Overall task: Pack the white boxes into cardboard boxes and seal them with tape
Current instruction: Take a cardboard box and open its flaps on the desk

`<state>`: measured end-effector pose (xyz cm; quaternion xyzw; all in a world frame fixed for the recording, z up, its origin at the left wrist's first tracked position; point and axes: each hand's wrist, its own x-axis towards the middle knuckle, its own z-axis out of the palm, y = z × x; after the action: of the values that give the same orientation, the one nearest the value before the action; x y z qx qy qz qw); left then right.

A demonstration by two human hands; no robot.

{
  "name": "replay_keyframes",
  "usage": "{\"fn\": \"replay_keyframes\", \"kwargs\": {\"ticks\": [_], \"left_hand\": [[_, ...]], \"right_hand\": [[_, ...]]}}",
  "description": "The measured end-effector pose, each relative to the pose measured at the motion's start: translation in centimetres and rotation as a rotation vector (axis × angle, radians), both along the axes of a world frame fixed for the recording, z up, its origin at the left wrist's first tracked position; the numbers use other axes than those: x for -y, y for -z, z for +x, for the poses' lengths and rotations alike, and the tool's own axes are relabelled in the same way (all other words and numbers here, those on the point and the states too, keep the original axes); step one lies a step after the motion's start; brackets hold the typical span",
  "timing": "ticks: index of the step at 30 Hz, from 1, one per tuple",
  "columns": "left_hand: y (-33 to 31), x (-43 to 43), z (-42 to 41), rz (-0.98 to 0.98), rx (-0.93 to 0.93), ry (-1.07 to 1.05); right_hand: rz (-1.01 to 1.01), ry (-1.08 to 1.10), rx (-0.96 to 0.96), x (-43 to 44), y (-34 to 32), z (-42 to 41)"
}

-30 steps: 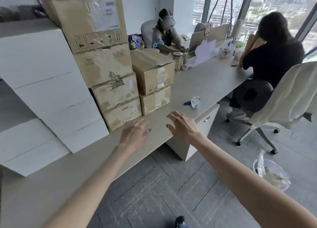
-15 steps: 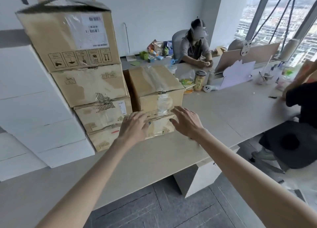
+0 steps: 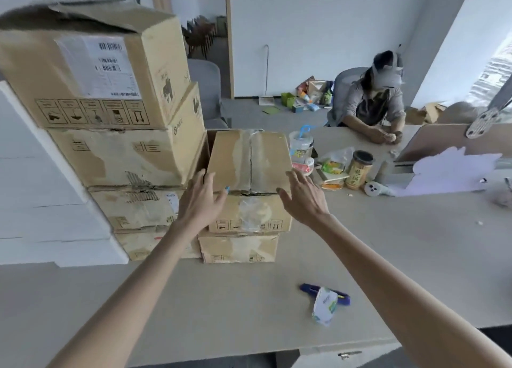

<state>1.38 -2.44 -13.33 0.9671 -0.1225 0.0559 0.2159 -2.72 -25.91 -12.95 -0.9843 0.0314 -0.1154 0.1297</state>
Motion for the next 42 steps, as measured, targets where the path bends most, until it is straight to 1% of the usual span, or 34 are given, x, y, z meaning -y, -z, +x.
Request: {"fn": "replay_keyframes", "kwargs": {"ticks": [2, 5, 8, 10, 13, 16, 19, 22, 27, 29, 33, 37, 42], "left_hand": [[0.3, 0.6, 1.4, -0.017, -0.019, -0.078], [1.0, 0.7, 2.9, -0.128, -0.118, -0.157], [2.0, 1.1, 4.9, -0.361, -0.259, -0.181], [2.7, 1.1, 5.6, -0.526, -0.315, -0.224], [3.7, 1.0, 6.0, -0.676, -0.306, -0.267], [4.0, 1.3, 6.1, -0.766, -0.287, -0.276], [4.0, 2.1, 5.6, -0.814, -0.270, -0.260], [3.7, 3.7, 4.8, -0.866, -0.225, -0.230], [2.5, 9.4, 2.1, -0.910, -0.117, -0.146], [2.4, 12.3, 0.7, -0.924, -0.111, -0.117], [3.5, 18.7, -2.2, -0.954, -0.132, -0.107], [5.6, 24.9, -5.5, -0.968, -0.171, -0.100], [9.6, 30.1, -8.4, -0.911, -0.270, -0.120]], "right_hand": [[0.118, 0.045, -0.045, 0.8, 0.4, 1.8], [0.397, 0.115, -0.123, 1.3, 1.5, 3.6], [0.710, 0.157, -0.167, 2.3, 2.8, 5.3], [0.937, 0.177, -0.179, 2.5, 3.7, 5.8], [1.208, 0.159, -0.196, 2.4, 5.0, 6.0], [1.365, 0.125, -0.155, 2.3, 5.8, 6.2], [1.433, 0.101, -0.120, 2.8, 5.9, 5.8], [1.454, 0.061, -0.099, 4.5, 5.6, 4.9], [1.473, -0.012, -0.023, 10.3, 4.2, 2.3], [1.482, -0.024, -0.006, 13.3, 4.0, 0.7], [1.463, -0.026, -0.004, 19.6, 4.5, -2.6], [1.431, 0.014, -0.028, 25.6, 6.5, -5.9], [1.417, 0.085, -0.086, 31.0, 9.7, -9.4]]}}
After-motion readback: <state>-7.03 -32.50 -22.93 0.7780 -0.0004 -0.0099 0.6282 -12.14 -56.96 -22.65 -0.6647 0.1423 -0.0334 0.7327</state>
